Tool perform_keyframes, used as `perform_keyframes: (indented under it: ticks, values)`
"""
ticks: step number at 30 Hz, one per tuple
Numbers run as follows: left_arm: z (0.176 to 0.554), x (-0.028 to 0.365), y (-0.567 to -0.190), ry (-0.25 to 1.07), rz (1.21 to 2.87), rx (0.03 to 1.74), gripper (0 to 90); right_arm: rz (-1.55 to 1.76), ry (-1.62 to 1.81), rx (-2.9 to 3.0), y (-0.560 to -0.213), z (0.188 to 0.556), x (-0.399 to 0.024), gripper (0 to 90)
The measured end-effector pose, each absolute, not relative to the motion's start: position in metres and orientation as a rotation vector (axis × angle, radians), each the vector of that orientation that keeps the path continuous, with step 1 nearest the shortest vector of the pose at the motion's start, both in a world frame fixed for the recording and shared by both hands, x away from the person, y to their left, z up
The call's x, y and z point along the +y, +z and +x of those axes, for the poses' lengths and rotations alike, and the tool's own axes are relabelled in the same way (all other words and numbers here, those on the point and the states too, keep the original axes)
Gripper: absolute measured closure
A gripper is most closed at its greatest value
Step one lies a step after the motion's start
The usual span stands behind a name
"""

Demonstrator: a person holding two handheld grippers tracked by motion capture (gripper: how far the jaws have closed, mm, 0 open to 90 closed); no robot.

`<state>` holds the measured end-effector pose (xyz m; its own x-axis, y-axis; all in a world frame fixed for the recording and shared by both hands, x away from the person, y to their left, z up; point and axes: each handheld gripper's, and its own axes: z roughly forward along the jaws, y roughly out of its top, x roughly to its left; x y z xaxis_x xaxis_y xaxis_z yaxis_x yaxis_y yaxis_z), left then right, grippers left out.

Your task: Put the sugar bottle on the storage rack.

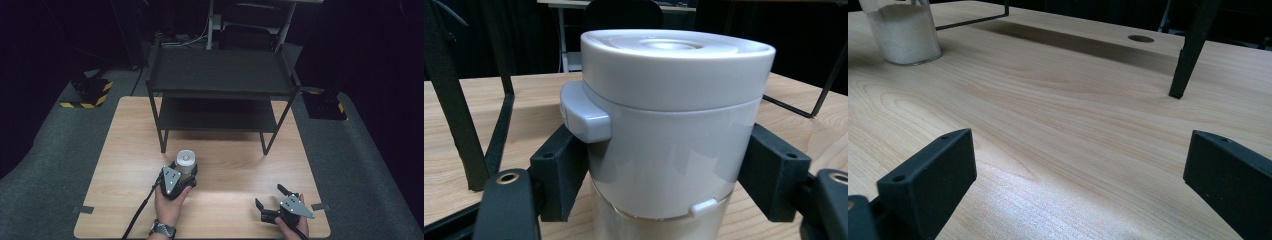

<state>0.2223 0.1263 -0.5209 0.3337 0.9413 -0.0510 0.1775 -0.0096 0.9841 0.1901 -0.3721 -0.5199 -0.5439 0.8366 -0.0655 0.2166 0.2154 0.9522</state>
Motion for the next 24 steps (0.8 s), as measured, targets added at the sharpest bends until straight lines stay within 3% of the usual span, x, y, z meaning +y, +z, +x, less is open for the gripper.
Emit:
perform_keyframes:
  ticks: [24]
  values:
    - [0.220, 0.134, -0.511, 0.882, 1.456, 1.025, 28.0, 0.969, 1.350, 1.894, -0.521, 0.190, -0.373, 0.1]
